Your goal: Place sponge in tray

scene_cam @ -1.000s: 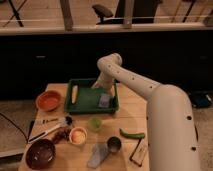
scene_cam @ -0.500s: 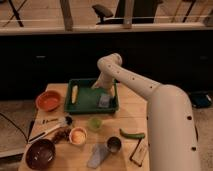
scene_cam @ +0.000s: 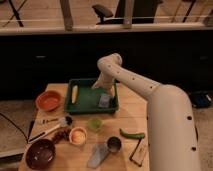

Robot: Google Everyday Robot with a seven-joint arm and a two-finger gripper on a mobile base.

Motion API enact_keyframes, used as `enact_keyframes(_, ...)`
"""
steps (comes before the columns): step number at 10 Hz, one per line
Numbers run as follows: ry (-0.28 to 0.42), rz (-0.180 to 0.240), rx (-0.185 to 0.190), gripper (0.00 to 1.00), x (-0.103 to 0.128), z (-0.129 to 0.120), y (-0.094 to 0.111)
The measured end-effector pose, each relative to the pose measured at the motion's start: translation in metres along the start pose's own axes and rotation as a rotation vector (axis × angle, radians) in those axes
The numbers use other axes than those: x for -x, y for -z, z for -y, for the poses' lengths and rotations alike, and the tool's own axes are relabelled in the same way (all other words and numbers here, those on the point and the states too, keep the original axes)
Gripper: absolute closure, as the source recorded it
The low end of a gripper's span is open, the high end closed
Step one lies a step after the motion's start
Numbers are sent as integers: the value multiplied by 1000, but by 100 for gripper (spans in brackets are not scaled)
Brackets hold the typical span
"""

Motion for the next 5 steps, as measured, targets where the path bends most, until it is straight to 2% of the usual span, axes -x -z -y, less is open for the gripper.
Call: enact_keyframes(5, 1, 2, 1, 20, 0, 0, -1)
